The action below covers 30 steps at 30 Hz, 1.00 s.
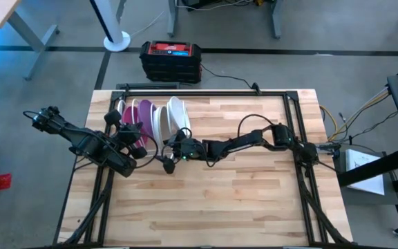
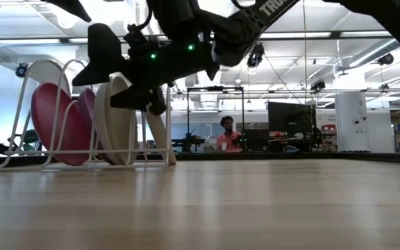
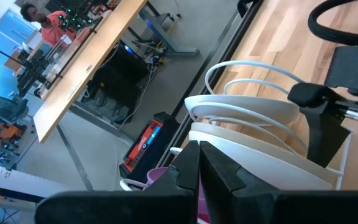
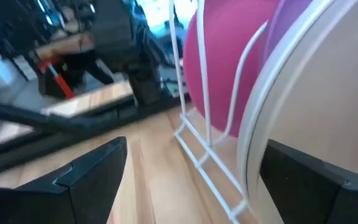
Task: Sort dishes
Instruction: Put the brown plate into the white dish rack, then return to Home Position
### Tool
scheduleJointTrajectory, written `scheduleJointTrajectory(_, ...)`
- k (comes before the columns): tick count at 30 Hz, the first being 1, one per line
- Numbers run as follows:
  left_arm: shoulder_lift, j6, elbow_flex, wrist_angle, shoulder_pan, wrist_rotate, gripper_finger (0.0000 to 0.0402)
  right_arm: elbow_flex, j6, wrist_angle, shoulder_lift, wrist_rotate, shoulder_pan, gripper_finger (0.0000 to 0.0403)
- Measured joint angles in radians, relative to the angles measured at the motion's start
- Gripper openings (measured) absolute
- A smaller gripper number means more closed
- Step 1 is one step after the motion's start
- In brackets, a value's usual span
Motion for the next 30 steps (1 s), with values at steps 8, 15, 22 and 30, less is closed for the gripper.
scheduleJointTrajectory(8,0.0,0.0,0.0,0.0,0.0,0.0,0.0001,0.0,-0.011,-0.183,-0.057,0.007,0.012,0.0344)
scheduleJointTrajectory(15,0.0,0.0,0.0,0.002,0.0,0.002,0.0001,0.0,-0.037,-0.275,-0.111,0.007,0.02,0.0343)
scheduleJointTrajectory(22,0.0,0.0,0.0,0.002,0.0,0.009,0.0001,0.0,-0.065,-0.416,-0.191,0.006,0.034,0.0343)
scheduleJointTrajectory(30,0.0,0.0,0.0,0.003,0.0,0.03,0.0001,0.0,-0.104,-0.594,-0.281,0.103,0.065,0.0343)
